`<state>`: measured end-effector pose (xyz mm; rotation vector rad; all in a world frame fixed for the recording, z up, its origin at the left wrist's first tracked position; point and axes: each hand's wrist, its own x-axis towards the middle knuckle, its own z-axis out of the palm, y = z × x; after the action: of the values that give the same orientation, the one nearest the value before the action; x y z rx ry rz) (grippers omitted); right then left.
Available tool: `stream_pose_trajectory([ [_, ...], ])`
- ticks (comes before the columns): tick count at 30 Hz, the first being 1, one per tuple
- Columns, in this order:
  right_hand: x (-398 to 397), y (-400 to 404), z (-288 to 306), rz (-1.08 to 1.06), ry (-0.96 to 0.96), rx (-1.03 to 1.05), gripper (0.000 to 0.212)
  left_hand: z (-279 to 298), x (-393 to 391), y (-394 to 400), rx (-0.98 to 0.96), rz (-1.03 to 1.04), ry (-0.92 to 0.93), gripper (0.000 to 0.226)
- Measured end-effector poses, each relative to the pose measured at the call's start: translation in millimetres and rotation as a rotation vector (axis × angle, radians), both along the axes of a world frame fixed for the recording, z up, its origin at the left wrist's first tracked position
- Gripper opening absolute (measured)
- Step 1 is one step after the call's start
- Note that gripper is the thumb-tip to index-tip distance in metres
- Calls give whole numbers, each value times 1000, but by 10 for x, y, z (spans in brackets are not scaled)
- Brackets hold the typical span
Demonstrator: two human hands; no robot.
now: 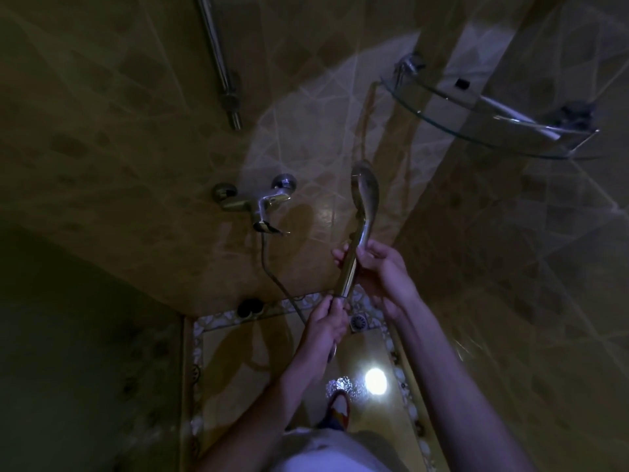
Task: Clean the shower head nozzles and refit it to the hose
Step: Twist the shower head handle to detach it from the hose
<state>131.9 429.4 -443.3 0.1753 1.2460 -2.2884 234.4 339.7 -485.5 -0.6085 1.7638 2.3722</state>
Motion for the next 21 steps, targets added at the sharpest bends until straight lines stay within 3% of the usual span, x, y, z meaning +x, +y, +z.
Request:
stream_pose_trajectory([
  [5, -35, -102, -80, -6, -26, 7, 18, -90, -54, -107, -47, 4, -53, 24],
  [7, -46, -130, -100, 5, 4, 172, 28, -142, -53, -144, -104, 8, -79, 25],
  [10, -68, -225, -129, -2, 145, 581, 55, -184, 7, -184, -295, 22, -54, 26],
  [13, -111, -282, -172, -101, 219, 704, 42, -202, 33, -206, -387, 5, -42, 23],
  [16, -109, -255, -135, -100, 154, 538, 21, -121, -4, -247, -293, -4, -78, 23],
  [21, -83, -172, -149, 9, -9, -40, 23, -41, 22, -349, -183, -79, -101, 26],
])
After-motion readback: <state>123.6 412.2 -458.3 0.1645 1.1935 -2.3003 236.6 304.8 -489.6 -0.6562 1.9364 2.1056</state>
